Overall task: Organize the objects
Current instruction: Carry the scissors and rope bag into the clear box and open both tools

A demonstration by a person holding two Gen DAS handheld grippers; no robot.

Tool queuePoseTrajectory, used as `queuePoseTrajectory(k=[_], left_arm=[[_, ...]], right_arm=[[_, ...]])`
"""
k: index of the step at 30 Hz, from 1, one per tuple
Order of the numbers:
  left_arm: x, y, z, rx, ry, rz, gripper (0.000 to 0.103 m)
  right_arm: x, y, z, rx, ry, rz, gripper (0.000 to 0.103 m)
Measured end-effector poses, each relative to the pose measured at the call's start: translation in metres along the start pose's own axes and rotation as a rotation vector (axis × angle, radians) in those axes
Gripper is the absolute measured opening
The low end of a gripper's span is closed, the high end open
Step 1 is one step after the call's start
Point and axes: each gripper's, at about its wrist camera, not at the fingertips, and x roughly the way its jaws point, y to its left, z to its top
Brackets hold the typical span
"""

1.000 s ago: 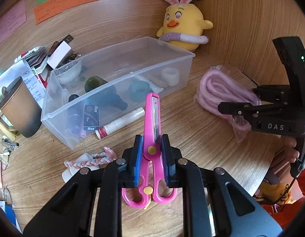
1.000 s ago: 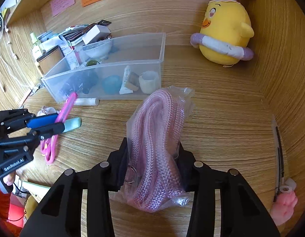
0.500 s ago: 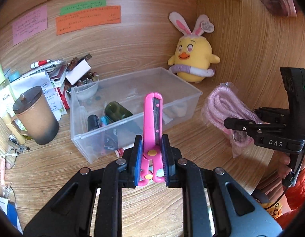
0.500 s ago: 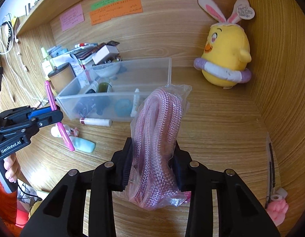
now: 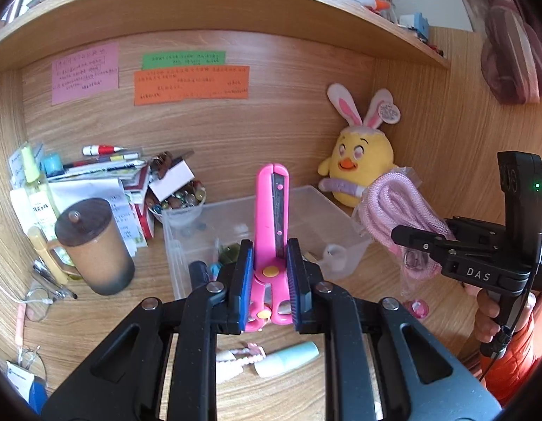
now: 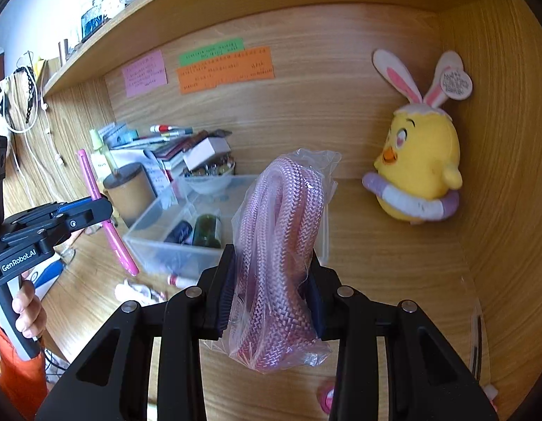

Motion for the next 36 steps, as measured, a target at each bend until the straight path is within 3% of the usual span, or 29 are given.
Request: queuePoseTrajectory(k=[11,24,32,36], left_arm=[[0.02,0.03,0.017,-0.059,-0.004,0.085,0.018],[0.078,0.047,0.011,-0.097,0.126,0.075,0.018],[0.103,0.044,0.004,-0.094,0.211,0.054,0.018],[0.101,0.04,0.003,-0.083,0.214,0.056,0.018]], right_arm=[[0.053,0.004,0.034,-0.003,0.026,0.003,0.033],[0.123,0.019,0.035,-0.028,0.14,0.029,0.033],[0.145,0.024,0.028,-0.046,0.212,0.032,0.033],[0.147,0.027,0.024,-0.051,0.253,0.05,0.033]])
